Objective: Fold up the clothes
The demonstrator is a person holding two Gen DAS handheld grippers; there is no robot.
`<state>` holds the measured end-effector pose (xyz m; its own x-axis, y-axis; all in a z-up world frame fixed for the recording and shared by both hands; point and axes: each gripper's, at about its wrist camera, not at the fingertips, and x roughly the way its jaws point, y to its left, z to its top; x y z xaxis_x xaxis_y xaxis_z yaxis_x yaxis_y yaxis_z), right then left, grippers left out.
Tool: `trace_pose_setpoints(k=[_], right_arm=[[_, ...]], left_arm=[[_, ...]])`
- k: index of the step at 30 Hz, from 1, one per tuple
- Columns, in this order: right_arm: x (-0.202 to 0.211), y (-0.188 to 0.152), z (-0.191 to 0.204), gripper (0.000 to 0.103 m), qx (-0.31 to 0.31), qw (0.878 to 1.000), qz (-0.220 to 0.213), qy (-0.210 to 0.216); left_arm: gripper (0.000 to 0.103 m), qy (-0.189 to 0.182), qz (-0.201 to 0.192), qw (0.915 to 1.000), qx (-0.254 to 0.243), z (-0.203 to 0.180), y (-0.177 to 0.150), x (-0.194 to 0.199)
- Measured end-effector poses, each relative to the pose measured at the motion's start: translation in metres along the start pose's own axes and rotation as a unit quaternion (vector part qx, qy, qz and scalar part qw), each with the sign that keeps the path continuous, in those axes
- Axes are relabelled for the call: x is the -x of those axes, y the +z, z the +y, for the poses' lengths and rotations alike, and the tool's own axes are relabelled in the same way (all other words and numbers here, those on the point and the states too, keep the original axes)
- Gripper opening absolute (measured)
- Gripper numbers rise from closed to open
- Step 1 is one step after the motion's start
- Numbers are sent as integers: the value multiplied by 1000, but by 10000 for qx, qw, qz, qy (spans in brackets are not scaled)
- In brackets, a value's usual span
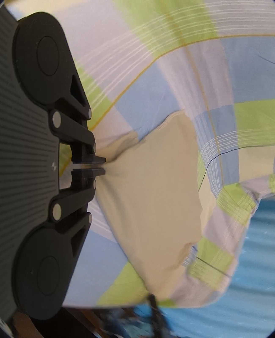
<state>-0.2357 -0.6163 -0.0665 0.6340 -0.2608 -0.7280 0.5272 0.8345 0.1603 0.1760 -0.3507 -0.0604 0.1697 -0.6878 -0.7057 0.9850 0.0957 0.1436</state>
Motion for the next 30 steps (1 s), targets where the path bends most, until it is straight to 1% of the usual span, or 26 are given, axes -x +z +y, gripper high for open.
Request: trace_pose_setpoints(k=[1, 2, 3, 4, 5, 6, 7, 10, 11, 12, 13, 14, 15, 17, 18, 19, 20, 21, 22, 23, 24, 25, 26, 27, 28, 30], right_arm=[[3, -1, 12, 24, 402, 9992, -32, -62], [2, -3, 26, 27, 882, 9960, -43, -119], [1, -5, 41, 30, 1359, 9905, -54, -176], [0, -7, 56, 30, 1834, 9827, -66, -233], [-1, -9, 71, 30, 2304, 9726, -77, -288], [-5, -11, 84, 31, 2737, 9611, -76, -366], [-10, -14, 96, 32, 3117, 9490, -85, -468], [-27, -26, 123, 39, 4134, 9071, -156, -770], [-33, -31, 129, 40, 4459, 8904, -163, -901], [-38, -36, 135, 39, 4796, 8710, -186, -1048], [-42, -40, 139, 40, 5105, 8513, -216, -1194], [-46, -42, 141, 40, 5333, 8353, -226, -1316], [-49, -44, 139, 39, 5495, 8233, -201, -1406], [-57, -46, 135, 38, 5772, 8008, -143, -1596], [-59, -45, 130, 36, 5802, 7968, -110, -1687], [-62, -43, 124, 34, 5785, 7968, -89, -1742], [-64, -41, 119, 33, 5768, 7972, -78, -1784], [-66, -40, 116, 31, 5798, 7944, -92, -1810], [-68, -42, 116, 30, 5890, 7869, -121, -1838], [-69, -45, 118, 29, 5994, 7782, -147, -1868], [-70, -48, 121, 24, 6101, 7694, -160, -1885], [-72, -50, 125, 17, 6165, 7645, -156, -1880], [-74, -51, 127, 14, 6195, 7622, -144, -1871], [-76, -50, 128, 8, 6177, 7640, -125, -1861], [-76, -47, 127, 5, 6086, 7716, -98, -1847], [-73, -40, 124, 4, 5898, 7867, -43, -1821]], left_arm=[[3, 226, 11, 9988, -437, -9, 0, 5], [3, 396, -5, 9955, -857, -19, -1, 9], [5, 486, -51, 9916, -1200, -29, -3, 13], [11, 505, -101, 9855, -1618, -42, -5, 14], [15, 589, -165, 9769, -2050, -55, -7, 13], [20, 695, -233, 9661, -2474, -67, -10, 11], [24, 799, -301, 9534, -2893, -80, -12, 9], [27, 943, -393, 9167, -3862, -103, -21, -6], [27, 970, -372, 9043, -4142, -106, -24, -12], [29, 996, -351, 8909, -4418, -110, -28, -18], [28, 1020, -330, 8767, -4689, -113, -32, -24], [27, 1044, -308, 8617, -4956, -117, -35, -30], [27, 1123, -272, 8426, -5260, -115, -40, -34], [27, 1309, -191, 7990, -5867, -109, -51, -40], [27, 1350, -155, 7914, -5960, -104, -52, -43], [27, 1360, -153, 7909, -5964, -100, -53, -45], [26, 1376, -186, 7880, -5998, -98, -54, -46], [24, 1413, -199, 7838, -6044, -99, -54, -49], [21, 1455, -205, 7793, -6091, -100, -55, -52], [20, 1504, -212, 7778, -6099, -102, -54, -55], [17, 1555, -221, 7771, -6095, -104, -53, -59], [14, 1597, -213, 7776, -6078, -105, -52, -62], [12, 1633, -179, 7794, -6046, -106, -50, -64], [8, 1648, -140, 7812, -6020, -106, -49, -66], [6, 1656, -101, 7828, -5997, -106, -48, -67], [6, 1635, -34, 7877, -5940, -103, -46, -61]])
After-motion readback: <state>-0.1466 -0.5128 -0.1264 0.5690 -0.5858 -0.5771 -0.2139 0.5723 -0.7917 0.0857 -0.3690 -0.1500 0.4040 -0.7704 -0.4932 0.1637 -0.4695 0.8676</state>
